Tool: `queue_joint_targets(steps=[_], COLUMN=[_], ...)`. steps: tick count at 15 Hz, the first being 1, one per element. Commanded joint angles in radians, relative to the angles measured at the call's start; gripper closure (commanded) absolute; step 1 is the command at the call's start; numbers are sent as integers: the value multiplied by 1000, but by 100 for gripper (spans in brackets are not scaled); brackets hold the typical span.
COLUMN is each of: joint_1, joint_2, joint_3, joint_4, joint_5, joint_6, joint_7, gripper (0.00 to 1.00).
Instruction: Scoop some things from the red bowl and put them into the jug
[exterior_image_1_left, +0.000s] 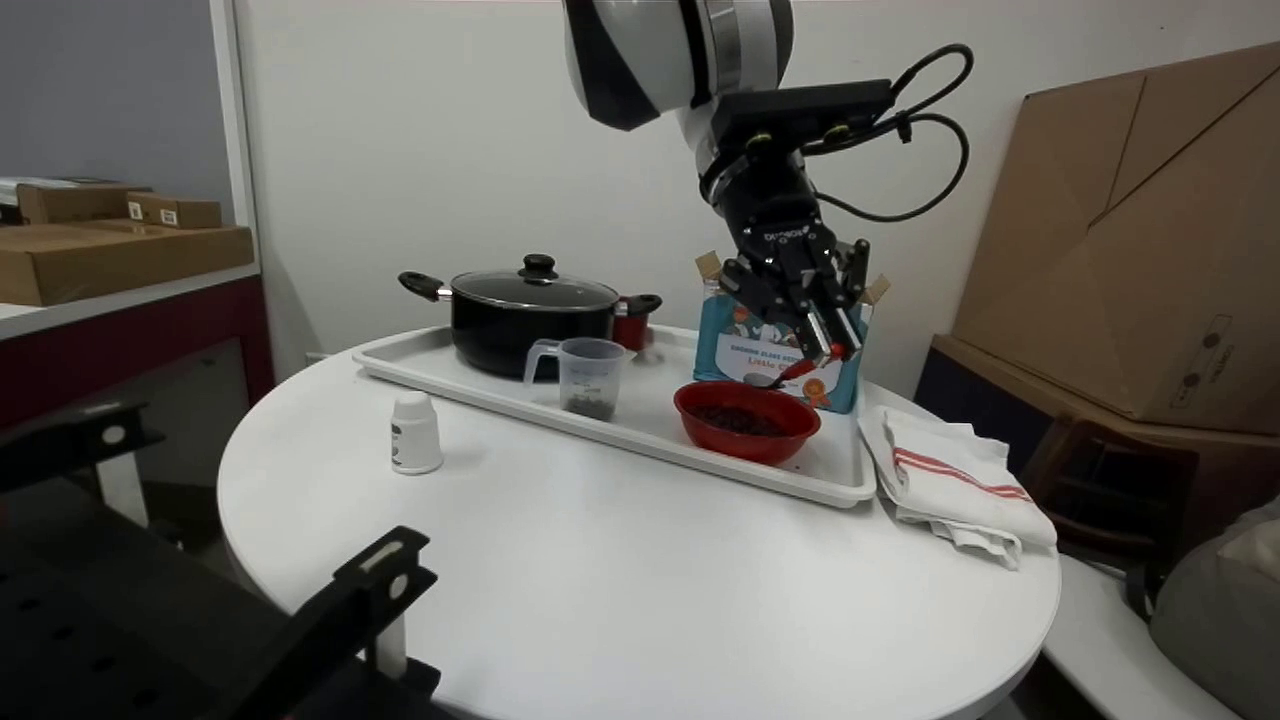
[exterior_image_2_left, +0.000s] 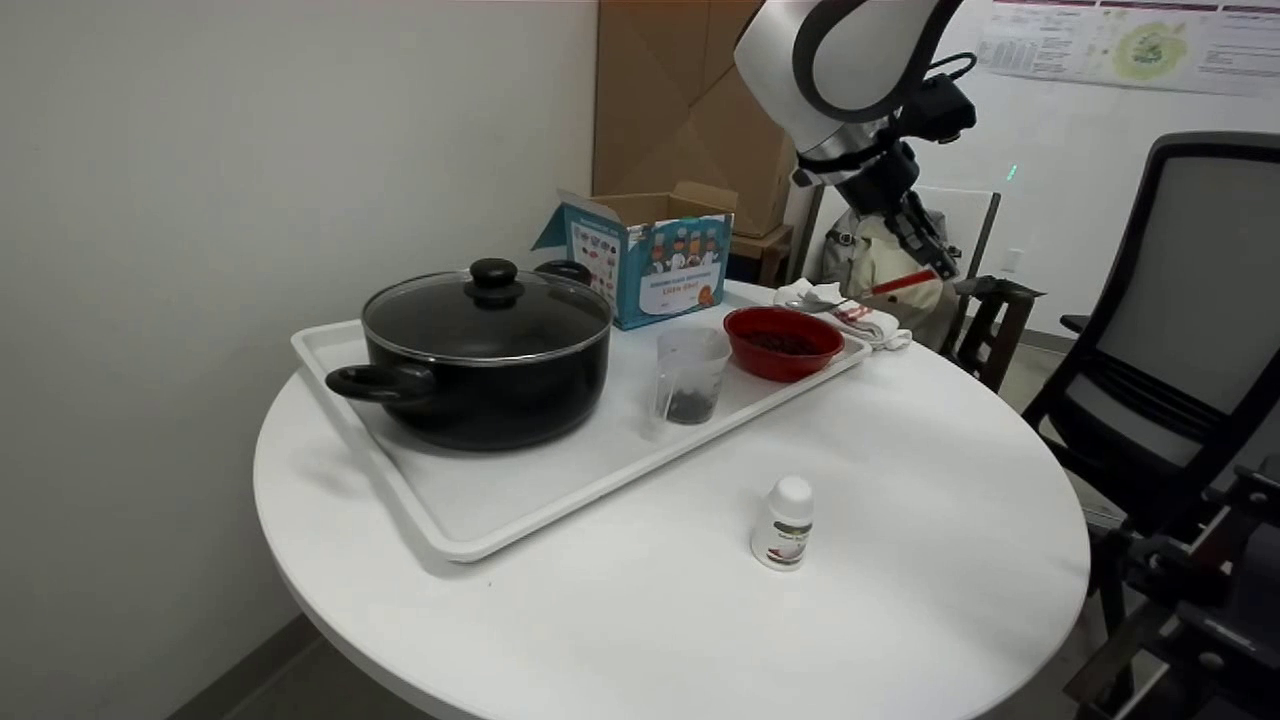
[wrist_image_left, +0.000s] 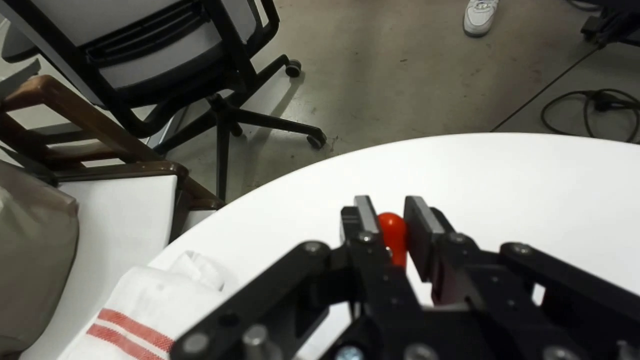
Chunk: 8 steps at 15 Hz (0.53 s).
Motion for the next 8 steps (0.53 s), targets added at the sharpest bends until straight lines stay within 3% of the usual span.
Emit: queue_joint_targets(steps=[1,8], joint_1=[6,10], joint_2=[106,251], joint_3=[-18,-37], joint_4=[140,292], joint_5=[51,79], joint_6=[-34,-63], joint_7=[-59,-102], gripper=[90,90])
